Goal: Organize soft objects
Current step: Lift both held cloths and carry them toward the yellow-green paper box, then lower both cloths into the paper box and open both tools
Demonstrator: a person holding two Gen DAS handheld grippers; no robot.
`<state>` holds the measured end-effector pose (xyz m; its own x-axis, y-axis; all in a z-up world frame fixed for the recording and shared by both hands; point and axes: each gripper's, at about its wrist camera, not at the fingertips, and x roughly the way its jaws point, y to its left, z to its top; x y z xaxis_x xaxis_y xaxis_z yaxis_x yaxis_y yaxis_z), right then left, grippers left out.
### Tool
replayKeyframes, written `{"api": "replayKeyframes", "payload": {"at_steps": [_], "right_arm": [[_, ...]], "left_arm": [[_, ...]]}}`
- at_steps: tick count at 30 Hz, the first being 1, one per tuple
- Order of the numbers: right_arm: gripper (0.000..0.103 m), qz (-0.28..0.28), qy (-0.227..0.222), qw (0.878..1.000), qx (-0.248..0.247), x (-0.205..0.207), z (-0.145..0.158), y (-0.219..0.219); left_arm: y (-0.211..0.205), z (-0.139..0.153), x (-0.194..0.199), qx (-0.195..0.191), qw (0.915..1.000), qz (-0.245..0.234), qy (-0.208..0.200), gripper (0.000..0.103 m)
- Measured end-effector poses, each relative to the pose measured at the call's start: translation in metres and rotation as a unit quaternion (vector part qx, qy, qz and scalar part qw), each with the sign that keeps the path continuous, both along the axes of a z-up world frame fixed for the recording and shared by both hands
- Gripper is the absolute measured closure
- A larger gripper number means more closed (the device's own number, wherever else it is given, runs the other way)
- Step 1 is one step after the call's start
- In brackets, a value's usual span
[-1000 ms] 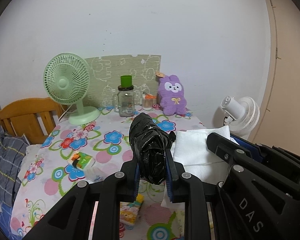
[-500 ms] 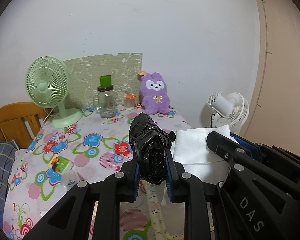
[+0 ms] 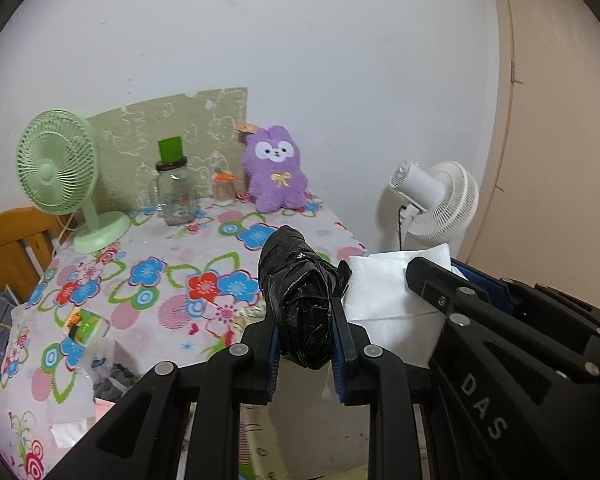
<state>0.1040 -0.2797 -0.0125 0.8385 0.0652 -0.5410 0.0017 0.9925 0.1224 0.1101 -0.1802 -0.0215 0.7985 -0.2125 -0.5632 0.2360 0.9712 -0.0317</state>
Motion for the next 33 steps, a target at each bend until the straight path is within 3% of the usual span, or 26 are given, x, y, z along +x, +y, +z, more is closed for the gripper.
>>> {"api": "replayKeyframes", "payload": {"at_steps": [21, 25, 27, 28, 33], "right_arm": [[0.087, -0.026, 0.078, 0.997, 0.011, 0.032, -0.054, -0.034], [0.076, -0.017, 0.094, 0.995, 0.019, 0.037, -0.061, -0.035], [0.057, -0.015, 0.097, 0.995, 0.019, 0.036, -0.063, -0.034], [0.041, -0.014, 0.095, 0.995, 0.020, 0.035, -0.063, -0.035], [0.035, -0.009, 0.088, 0.996, 0.029, 0.033, -0.061, -0.035]], "left_arm": [[-0.035, -0.046, 0.027, 0.021, 0.9949, -0.050, 0.085, 0.079], [-0.037, -0.051, 0.029, 0.023, 0.9931, -0.052, 0.102, 0.069], [-0.038, -0.053, 0.029, 0.023, 0.9922, -0.052, 0.111, 0.062], [-0.038, -0.053, 0.029, 0.022, 0.9920, -0.053, 0.112, 0.061], [-0.037, -0.049, 0.024, 0.023, 0.9931, -0.051, 0.104, 0.033]]}}
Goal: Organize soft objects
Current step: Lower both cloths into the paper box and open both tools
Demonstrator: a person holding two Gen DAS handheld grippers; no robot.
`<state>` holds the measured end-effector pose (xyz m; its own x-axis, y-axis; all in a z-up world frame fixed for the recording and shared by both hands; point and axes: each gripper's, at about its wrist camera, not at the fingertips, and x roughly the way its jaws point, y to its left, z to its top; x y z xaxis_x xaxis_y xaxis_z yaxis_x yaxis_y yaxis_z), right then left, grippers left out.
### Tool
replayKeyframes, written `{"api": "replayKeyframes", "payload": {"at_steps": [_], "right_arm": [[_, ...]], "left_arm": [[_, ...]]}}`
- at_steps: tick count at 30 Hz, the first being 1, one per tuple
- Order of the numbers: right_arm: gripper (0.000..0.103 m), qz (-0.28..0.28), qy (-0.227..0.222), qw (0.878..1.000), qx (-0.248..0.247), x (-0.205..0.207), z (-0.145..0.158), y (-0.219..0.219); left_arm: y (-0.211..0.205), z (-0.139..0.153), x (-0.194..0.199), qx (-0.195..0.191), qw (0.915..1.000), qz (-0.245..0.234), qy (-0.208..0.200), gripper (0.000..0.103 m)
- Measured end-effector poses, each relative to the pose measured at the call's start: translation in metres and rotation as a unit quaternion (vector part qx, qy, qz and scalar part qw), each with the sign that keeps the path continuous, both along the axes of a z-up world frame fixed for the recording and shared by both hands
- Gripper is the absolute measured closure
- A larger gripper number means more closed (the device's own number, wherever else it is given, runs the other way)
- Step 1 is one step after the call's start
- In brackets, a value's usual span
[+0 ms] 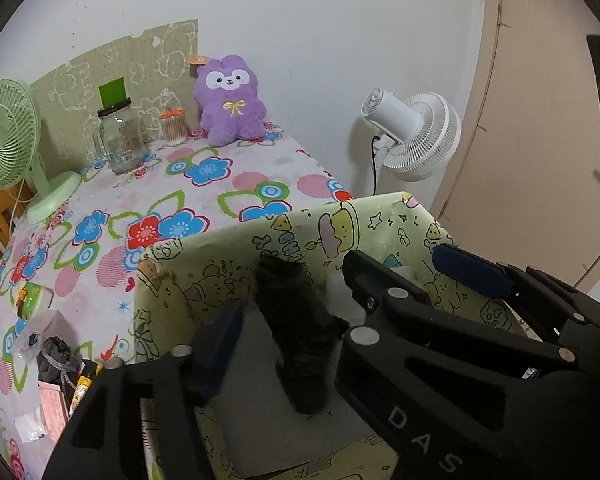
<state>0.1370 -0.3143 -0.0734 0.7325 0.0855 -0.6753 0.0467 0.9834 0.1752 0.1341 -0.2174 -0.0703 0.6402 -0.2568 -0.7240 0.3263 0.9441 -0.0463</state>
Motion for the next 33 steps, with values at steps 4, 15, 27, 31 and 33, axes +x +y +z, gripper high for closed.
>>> {"api": "replayKeyframes", "payload": {"at_steps": [4, 15, 27, 31, 33], "right_arm": [[0.025, -0.002, -0.004, 1.000, -0.003, -0.003, 0.004, 0.001], [0.016, -0.005, -0.030, 0.999, -0.019, -0.021, 0.024, 0.012], [0.009, -0.012, -0.066, 0.997, -0.033, -0.046, 0.050, 0.031], [0.007, -0.012, -0.077, 0.996, -0.037, -0.053, 0.056, 0.040], [0.006, -0.010, -0.083, 0.996, -0.039, -0.058, 0.059, 0.044]], "left_arm": [[0.002, 0.003, -0.003, -0.003, 1.0000, 0.001, -0.004, 0.024], [0.015, 0.022, -0.018, -0.005, 0.9993, 0.008, -0.035, 0.019], [0.039, 0.045, -0.039, -0.005, 0.9970, 0.026, -0.073, 0.009], [0.049, 0.051, -0.049, -0.001, 0.9954, 0.038, -0.088, 0.006], [0.053, 0.054, -0.053, 0.000, 0.9946, 0.041, -0.095, 0.004]]}}
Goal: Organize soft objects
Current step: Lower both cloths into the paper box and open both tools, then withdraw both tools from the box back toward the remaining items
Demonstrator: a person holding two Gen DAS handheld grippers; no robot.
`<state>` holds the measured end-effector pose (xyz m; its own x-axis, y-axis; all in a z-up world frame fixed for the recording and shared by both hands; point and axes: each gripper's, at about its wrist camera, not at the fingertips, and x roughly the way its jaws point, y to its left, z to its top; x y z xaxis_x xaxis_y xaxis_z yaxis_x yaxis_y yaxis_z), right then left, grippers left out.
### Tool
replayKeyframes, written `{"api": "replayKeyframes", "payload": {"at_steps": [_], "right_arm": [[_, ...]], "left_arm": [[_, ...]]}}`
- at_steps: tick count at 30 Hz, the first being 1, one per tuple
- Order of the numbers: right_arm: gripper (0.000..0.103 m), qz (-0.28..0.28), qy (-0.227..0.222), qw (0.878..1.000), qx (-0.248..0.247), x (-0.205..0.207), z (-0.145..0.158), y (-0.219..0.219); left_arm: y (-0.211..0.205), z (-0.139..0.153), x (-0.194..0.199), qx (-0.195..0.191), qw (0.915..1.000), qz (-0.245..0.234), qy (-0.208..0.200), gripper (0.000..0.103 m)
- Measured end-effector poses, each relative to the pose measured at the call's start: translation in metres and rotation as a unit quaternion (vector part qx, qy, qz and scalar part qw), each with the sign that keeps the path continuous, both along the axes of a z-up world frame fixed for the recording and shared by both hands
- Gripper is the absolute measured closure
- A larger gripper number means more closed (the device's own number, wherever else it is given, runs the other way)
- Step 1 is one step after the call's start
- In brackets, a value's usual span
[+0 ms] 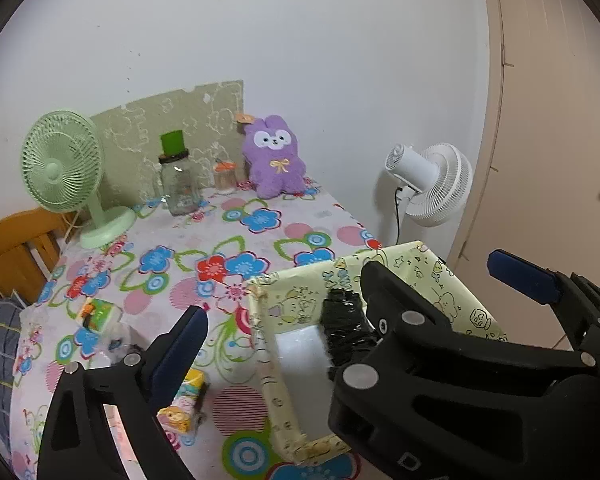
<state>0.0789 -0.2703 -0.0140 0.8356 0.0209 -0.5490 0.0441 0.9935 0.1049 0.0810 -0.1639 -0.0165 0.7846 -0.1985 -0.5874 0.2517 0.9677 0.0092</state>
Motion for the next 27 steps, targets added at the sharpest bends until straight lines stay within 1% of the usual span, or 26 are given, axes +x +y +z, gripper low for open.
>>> {"api": "replayKeyframes", "payload": {"at_steps": [11, 16, 27], "right_arm": [[0.005, -0.005, -0.019, 1.000, -0.010, -0.020, 0.016, 0.021], [0.003, -0.008, -0.030, 0.999, -0.017, -0.028, 0.023, 0.031], [0.002, 0.007, -0.048, 0.998, -0.032, -0.038, 0.030, 0.059]], "left_arm": [[0.019, 0.013, -0.015, -0.009, 0.9998, -0.001, -0.018, 0.004], [0.030, 0.019, -0.022, -0.011, 0.9995, 0.000, -0.028, 0.004], [0.054, 0.023, -0.033, -0.013, 0.9990, 0.012, -0.042, 0.003]]}}
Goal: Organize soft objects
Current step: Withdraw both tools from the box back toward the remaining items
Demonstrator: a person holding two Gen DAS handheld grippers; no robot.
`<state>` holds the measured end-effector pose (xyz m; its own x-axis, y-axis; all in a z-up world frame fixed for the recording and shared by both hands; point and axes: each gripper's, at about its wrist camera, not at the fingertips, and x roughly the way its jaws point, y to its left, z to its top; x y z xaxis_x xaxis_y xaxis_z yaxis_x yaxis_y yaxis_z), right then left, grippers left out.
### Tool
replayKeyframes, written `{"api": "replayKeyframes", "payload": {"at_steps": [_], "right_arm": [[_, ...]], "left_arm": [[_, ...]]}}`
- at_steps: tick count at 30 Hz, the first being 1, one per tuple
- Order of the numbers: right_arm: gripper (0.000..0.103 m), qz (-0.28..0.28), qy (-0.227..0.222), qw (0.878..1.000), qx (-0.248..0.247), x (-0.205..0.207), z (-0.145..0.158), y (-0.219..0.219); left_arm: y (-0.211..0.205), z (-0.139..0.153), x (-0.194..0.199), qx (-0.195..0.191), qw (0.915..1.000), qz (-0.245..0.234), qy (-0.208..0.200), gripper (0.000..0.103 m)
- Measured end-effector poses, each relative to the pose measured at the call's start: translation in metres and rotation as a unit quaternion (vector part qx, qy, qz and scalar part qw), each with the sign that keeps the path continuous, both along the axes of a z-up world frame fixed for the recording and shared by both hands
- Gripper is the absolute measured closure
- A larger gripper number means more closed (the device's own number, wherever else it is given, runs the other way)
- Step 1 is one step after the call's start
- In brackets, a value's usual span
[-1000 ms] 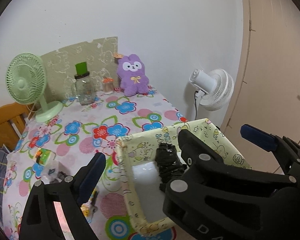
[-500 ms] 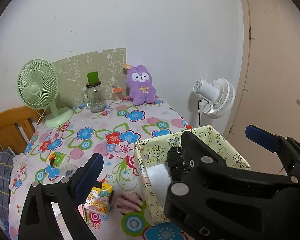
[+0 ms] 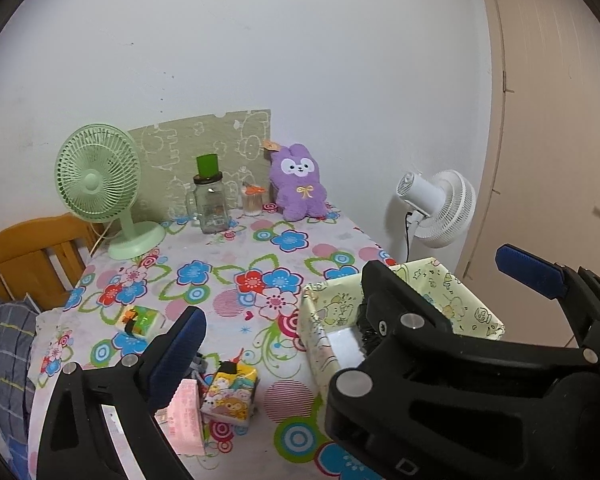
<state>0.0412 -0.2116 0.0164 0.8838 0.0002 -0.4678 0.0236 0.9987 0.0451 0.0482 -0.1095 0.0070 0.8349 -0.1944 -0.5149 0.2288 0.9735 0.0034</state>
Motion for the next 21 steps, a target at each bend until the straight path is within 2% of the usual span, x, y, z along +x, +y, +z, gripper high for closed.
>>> {"api": "replayKeyframes", "payload": {"at_steps": [14, 21], "right_arm": [[0.001, 0.013, -0.002, 1.000, 0.003, -0.003, -0.004, 0.029], [0.000, 0.020, 0.002, 1.000, 0.006, 0.000, -0.014, 0.045]], "left_arm": [[0.026, -0.003, -0.006, 0.002, 0.9998, 0.014, -0.012, 0.003], [0.043, -0.014, -0.005, 0.002, 0.9992, 0.039, -0.007, 0.003]]}}
